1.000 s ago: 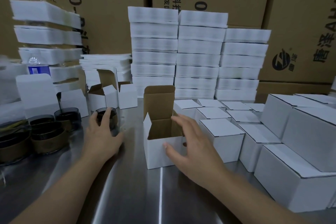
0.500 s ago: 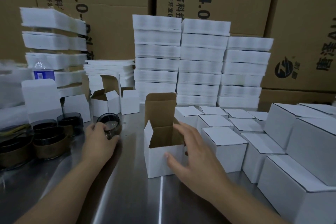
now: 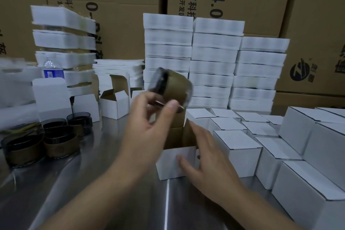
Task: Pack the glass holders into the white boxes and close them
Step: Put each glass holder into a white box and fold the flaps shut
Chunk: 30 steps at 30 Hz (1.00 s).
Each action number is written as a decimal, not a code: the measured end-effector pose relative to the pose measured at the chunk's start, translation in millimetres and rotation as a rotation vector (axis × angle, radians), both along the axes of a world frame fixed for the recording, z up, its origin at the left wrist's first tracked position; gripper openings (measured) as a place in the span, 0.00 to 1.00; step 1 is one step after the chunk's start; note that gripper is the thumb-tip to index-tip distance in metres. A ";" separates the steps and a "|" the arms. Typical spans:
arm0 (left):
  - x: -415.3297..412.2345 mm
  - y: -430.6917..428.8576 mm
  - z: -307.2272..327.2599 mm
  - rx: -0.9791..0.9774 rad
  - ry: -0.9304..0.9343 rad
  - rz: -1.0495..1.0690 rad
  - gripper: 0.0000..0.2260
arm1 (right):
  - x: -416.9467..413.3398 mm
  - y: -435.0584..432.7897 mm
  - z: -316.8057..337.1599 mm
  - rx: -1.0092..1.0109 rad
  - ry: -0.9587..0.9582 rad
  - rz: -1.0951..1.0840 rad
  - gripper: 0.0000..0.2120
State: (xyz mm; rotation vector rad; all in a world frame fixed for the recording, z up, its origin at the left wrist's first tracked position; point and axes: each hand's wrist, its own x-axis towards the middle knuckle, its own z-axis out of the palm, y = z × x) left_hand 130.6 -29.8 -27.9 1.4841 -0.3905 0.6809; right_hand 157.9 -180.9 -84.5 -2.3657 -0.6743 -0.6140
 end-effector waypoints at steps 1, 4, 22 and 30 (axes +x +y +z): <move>-2.8 -6.1 -4.2 0.031 -0.010 -0.058 0.13 | -0.3 0.4 0.2 0.000 -0.011 -0.001 0.32; -6.4 -16.6 -15.0 0.183 -0.061 -0.088 0.08 | -0.7 1.8 -0.1 -0.030 -0.007 -0.031 0.27; 17.7 9.3 -28.7 0.868 -0.086 0.523 0.12 | 0.6 -0.2 -0.4 -0.043 -0.004 -0.089 0.37; 29.5 16.3 -35.6 1.041 -0.017 0.512 0.14 | 0.8 -0.8 -0.9 -0.079 -0.010 -0.101 0.37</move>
